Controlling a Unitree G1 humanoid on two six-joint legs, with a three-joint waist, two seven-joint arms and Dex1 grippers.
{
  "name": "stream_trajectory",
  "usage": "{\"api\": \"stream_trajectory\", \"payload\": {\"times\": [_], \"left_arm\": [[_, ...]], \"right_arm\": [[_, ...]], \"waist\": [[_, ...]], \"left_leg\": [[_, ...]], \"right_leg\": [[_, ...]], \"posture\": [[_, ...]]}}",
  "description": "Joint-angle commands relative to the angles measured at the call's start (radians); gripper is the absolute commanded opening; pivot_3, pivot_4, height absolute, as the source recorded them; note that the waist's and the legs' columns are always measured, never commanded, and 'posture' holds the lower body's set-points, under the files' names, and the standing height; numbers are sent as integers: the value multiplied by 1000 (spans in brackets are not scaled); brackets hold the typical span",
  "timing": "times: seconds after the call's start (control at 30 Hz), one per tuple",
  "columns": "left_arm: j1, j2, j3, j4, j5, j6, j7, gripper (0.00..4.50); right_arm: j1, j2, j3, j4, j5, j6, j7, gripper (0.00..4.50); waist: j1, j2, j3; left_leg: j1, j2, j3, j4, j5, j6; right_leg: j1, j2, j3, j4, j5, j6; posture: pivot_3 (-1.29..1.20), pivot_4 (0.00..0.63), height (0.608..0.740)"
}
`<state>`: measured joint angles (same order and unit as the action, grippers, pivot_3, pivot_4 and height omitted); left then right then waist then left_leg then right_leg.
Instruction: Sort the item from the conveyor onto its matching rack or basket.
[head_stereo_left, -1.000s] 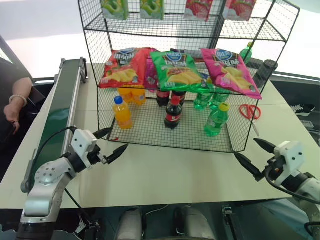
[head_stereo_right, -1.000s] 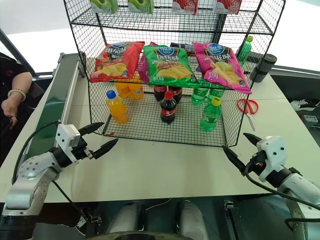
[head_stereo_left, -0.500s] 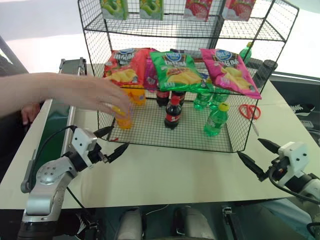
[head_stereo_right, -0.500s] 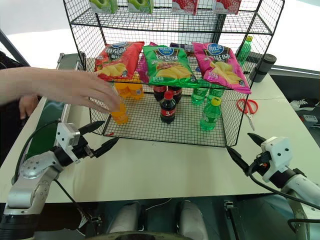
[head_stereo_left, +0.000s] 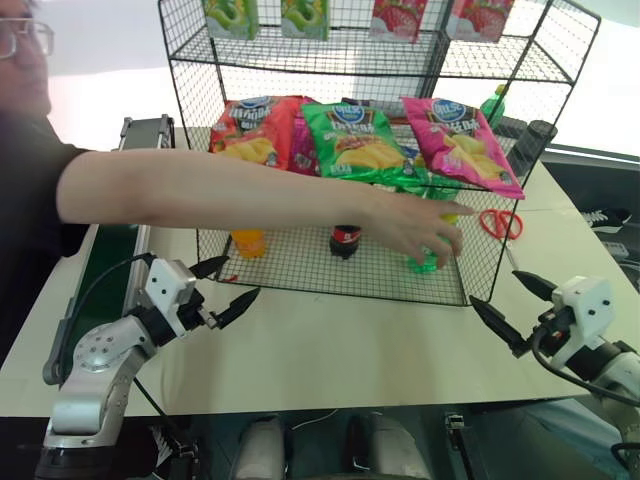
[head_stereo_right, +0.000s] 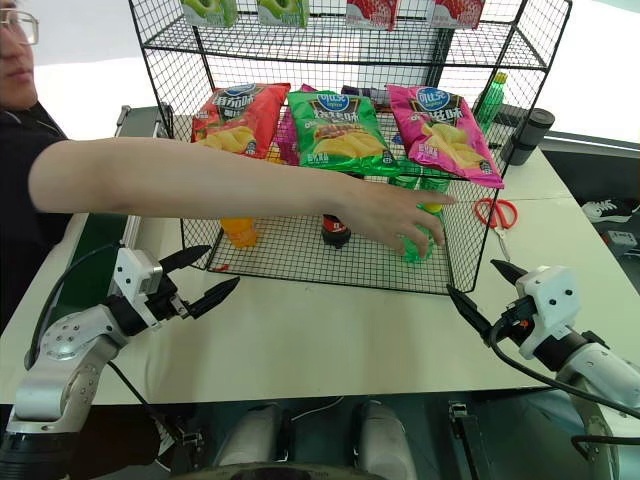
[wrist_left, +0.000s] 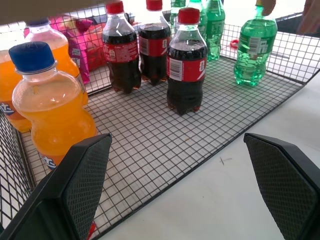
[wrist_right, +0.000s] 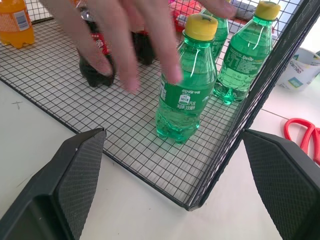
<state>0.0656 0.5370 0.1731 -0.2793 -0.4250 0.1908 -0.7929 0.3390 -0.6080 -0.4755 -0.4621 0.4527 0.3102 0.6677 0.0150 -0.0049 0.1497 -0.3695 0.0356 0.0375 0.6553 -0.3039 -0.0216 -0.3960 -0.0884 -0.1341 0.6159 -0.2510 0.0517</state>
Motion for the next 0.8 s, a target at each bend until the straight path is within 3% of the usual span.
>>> {"api": "stream_trajectory", "payload": {"times": [0.03,0.8], "left_arm": [[8,-3,1,-43,-8,-5,12,4500],[53,-13,41,-33,-54,-27,12,4500]], "right_arm": [[-19,-1,-3,12,1,-32,11,4490],[-58,13,44,41,0,-83,35,4490]], "waist": [[0,0,0],[0,0,0]], "left_leg": [[0,0,0,0,0,0],[0,0,0,0,0,0]], "right_leg": [[0,0,0,0,0,0],[0,0,0,0,0,0]], "posture": [[0,150,735],[0,150,735]]}}
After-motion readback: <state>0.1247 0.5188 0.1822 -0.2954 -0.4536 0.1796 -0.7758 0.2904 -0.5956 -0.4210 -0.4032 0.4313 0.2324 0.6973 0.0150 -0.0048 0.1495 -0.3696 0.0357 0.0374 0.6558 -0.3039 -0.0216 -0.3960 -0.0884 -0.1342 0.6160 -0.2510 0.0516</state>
